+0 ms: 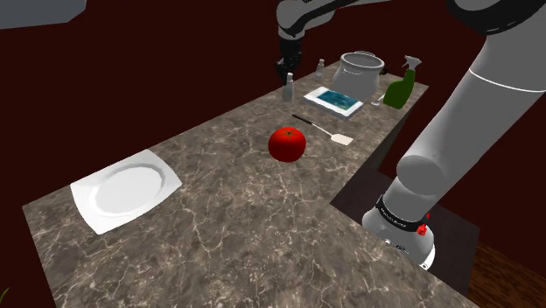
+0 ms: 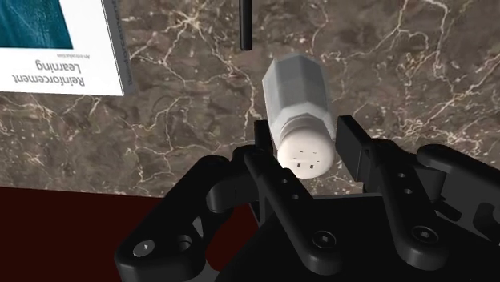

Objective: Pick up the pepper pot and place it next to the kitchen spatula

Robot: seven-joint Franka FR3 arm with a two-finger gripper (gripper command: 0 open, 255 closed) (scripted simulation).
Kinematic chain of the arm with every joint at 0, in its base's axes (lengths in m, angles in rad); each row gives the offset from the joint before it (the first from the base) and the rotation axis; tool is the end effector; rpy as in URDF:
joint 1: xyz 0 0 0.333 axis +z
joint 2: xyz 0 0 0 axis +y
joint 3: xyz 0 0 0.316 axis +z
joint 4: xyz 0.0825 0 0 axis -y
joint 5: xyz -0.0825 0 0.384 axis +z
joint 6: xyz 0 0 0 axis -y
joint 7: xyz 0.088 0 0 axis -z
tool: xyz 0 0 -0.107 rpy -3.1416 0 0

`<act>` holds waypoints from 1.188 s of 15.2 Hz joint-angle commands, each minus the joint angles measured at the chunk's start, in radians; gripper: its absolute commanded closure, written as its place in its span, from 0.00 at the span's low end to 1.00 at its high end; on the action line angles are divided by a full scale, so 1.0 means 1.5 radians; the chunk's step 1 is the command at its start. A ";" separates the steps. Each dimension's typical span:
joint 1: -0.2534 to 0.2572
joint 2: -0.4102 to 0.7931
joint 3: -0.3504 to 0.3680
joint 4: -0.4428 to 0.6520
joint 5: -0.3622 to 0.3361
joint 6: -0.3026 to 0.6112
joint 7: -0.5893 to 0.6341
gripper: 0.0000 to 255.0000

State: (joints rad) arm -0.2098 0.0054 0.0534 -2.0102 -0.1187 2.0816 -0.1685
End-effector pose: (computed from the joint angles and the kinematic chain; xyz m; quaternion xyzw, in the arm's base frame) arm 0.5536 -0.0934 0.4572 0.9975 0.0333 0.0240 0.0572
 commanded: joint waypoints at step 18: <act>-0.001 0.062 -0.002 -0.084 -0.017 0.146 0.022 1.00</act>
State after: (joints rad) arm -0.2114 0.0975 0.0501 -2.1341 -0.1441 2.2960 -0.1362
